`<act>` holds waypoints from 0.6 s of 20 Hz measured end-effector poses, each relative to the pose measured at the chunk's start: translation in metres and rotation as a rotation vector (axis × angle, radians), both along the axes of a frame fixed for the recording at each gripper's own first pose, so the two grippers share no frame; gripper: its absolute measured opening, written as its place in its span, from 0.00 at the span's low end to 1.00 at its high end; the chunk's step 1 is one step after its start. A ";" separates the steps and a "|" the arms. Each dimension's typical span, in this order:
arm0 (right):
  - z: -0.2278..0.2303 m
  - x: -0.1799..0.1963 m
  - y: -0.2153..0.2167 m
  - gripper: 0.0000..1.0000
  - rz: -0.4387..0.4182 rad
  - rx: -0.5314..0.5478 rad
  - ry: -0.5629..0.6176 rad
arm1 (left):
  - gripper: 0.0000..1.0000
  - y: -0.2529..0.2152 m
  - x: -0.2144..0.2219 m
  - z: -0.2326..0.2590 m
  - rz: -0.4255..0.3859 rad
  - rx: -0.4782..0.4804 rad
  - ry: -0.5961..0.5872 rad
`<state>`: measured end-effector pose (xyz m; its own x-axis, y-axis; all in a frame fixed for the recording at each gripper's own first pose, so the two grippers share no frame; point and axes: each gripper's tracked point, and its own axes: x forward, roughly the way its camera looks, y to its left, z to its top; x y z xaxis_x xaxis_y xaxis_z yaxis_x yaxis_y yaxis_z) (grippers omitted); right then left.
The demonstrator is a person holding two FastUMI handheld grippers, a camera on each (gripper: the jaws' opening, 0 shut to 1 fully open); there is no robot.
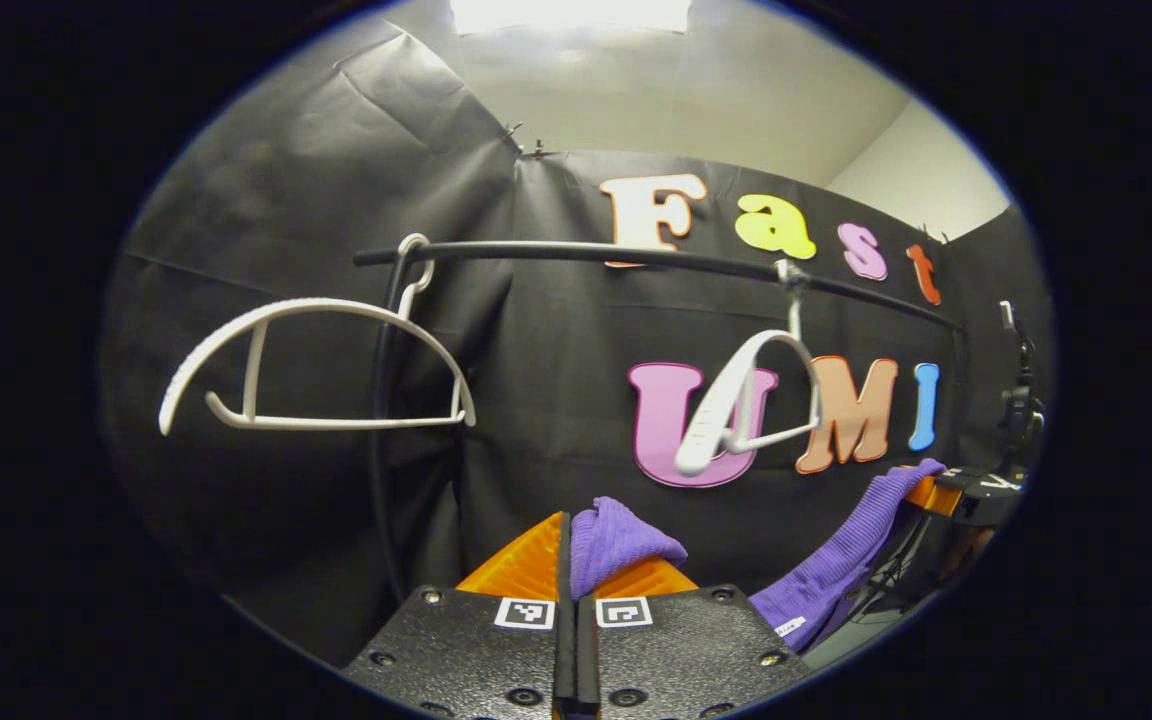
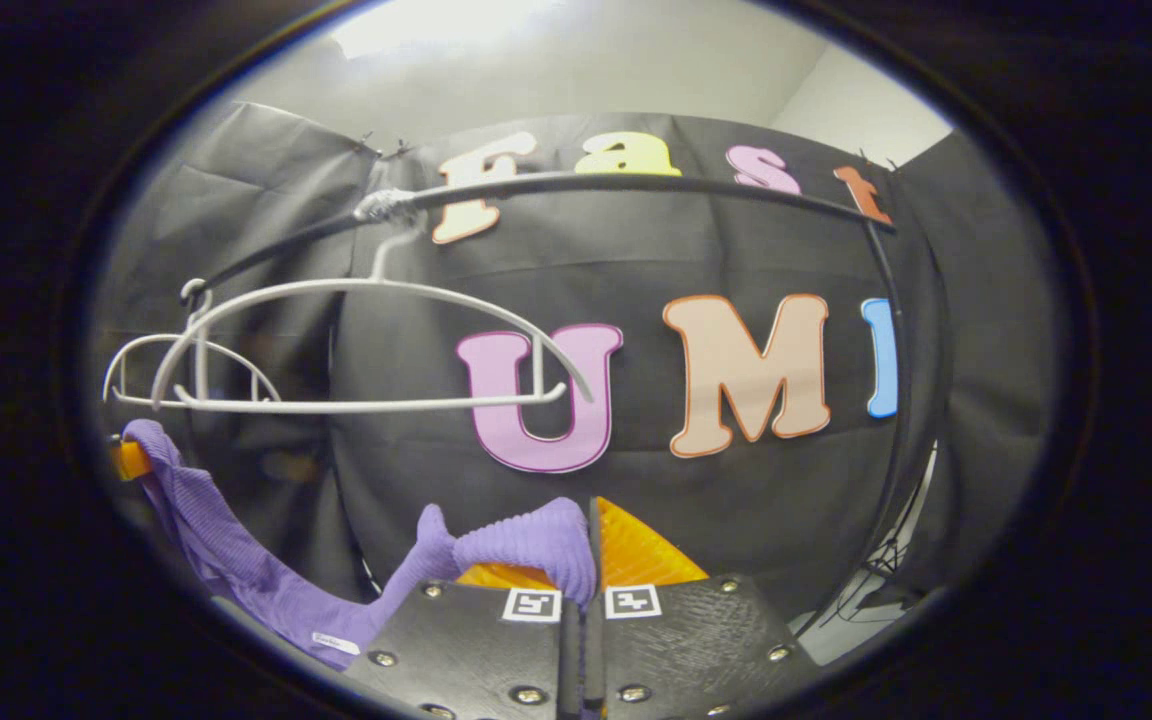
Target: Grasp the clothes on the hanger with both hands and then place them into the laundry hamper below.
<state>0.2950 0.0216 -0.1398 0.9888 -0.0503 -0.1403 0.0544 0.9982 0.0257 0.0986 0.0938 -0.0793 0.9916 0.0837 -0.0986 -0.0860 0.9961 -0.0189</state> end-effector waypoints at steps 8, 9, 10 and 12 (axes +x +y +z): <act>0.043 -0.068 -0.001 0.03 0.002 0.042 -0.056 | 0.01 -0.084 -0.021 0.018 -0.179 -0.021 -0.008; 0.049 -0.072 0.000 0.03 0.004 0.058 -0.072 | 0.01 -0.092 -0.020 0.020 -0.191 -0.034 -0.009; 0.053 -0.076 0.001 0.03 0.011 0.070 -0.083 | 0.00 -0.101 -0.019 0.023 -0.204 -0.043 -0.011; 0.059 -0.083 0.004 0.03 0.016 0.087 -0.094 | 0.01 -0.116 -0.014 0.026 -0.219 -0.061 -0.017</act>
<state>0.2118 0.0258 -0.0810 0.9984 -0.0257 -0.0496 0.0313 0.9927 0.1163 0.0850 -0.0218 -0.0528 0.9869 -0.1397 -0.0802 0.1334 0.9879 -0.0788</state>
